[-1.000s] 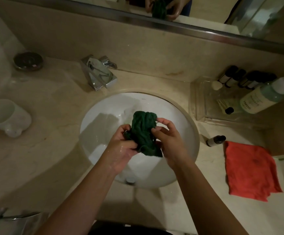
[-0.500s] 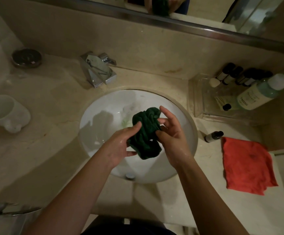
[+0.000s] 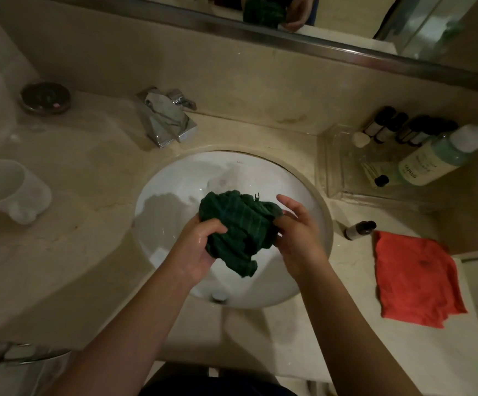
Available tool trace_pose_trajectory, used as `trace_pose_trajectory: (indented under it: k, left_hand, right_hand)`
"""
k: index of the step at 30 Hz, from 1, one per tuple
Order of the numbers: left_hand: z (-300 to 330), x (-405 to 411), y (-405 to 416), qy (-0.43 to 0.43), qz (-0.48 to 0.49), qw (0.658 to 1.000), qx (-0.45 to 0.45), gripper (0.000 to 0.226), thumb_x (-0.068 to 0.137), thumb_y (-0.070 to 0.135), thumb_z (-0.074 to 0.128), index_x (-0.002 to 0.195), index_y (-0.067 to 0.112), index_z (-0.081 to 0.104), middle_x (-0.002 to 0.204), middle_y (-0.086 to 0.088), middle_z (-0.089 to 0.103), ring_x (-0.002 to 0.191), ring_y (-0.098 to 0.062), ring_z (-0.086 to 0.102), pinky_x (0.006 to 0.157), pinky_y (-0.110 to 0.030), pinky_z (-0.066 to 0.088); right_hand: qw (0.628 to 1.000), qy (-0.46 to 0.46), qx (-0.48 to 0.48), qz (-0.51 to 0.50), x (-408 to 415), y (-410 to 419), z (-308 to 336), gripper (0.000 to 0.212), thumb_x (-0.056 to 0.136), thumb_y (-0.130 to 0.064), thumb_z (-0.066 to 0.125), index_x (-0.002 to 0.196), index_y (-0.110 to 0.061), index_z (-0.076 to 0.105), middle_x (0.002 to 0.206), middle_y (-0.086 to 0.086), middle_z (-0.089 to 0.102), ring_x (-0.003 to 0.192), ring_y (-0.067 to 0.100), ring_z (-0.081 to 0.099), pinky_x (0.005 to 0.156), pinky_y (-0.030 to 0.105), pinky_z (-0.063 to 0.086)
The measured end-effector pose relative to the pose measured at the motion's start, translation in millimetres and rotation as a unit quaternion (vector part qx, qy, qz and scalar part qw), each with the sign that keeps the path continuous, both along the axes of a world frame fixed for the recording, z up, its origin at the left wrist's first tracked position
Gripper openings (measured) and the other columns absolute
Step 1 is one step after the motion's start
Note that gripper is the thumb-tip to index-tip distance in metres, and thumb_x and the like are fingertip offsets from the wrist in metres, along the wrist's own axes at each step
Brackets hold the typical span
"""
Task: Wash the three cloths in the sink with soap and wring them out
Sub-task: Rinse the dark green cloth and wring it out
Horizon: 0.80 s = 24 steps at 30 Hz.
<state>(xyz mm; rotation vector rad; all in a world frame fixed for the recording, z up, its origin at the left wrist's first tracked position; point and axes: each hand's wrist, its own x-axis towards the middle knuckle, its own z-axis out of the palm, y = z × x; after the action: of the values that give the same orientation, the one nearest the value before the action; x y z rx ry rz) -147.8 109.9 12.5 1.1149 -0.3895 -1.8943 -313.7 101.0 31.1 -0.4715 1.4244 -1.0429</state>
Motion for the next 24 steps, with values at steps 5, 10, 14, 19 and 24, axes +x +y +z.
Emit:
trace_pose_trajectory:
  k: [5,10,14,19,24]
  left_hand:
    - [3,2,2,0.040,-0.007,0.999,0.012,0.064,0.058,0.004,0.049,0.122,0.005,0.057,0.112,-0.016,0.064,0.105,-0.034,0.060,0.087,-0.046,0.051]
    - [5,1,3,0.065,-0.030,0.997,-0.021,0.063,0.056,0.000,0.044,0.116,0.010,0.060,0.104,-0.013,0.070,0.098,-0.030,0.065,0.079,-0.043,0.055]
    - [4,5,1,0.070,-0.046,0.996,-0.027,0.067,0.055,-0.002,0.044,0.119,0.010,0.058,0.109,-0.015,0.065,0.104,-0.034,0.060,0.081,-0.046,0.052]
    - [1,11,0,0.044,-0.084,0.995,-0.018,0.080,0.057,0.034,0.086,0.127,0.006,0.059,0.123,-0.016,0.065,0.114,-0.033,0.062,0.087,-0.042,0.054]
    - [-4,14,-4,-0.126,-0.013,0.992,-0.014,0.046,0.073,0.028,0.073,0.114,0.006,0.067,0.110,-0.011,0.072,0.108,-0.029,0.066,0.095,-0.043,0.051]
  right_hand:
    - [0.953,-0.155,0.238,0.108,4,2,-5,0.072,0.087,-0.062,0.052,0.126,-0.002,0.047,0.130,0.019,0.055,0.115,0.034,0.057,0.092,0.045,0.049]
    - [0.939,-0.148,0.265,0.159,4,6,-14,0.098,0.078,-0.087,0.025,0.127,-0.008,0.057,0.120,0.016,0.064,0.115,0.029,0.055,0.097,0.047,0.039]
    - [0.960,-0.161,0.171,0.151,2,11,-17,0.088,0.081,-0.081,0.027,0.133,-0.015,0.054,0.132,0.015,0.059,0.124,0.030,0.053,0.109,0.051,0.035]
    - [0.985,0.035,-0.044,0.162,-5,6,-4,0.025,0.081,-0.032,0.067,0.094,-0.012,0.072,0.098,0.009,0.074,0.101,0.026,0.068,0.086,0.035,0.054]
    - [0.966,0.136,-0.100,0.194,-14,-1,9,0.016,0.095,-0.005,0.055,0.094,-0.017,0.066,0.085,-0.002,0.071,0.073,0.004,0.068,0.061,0.016,0.051]
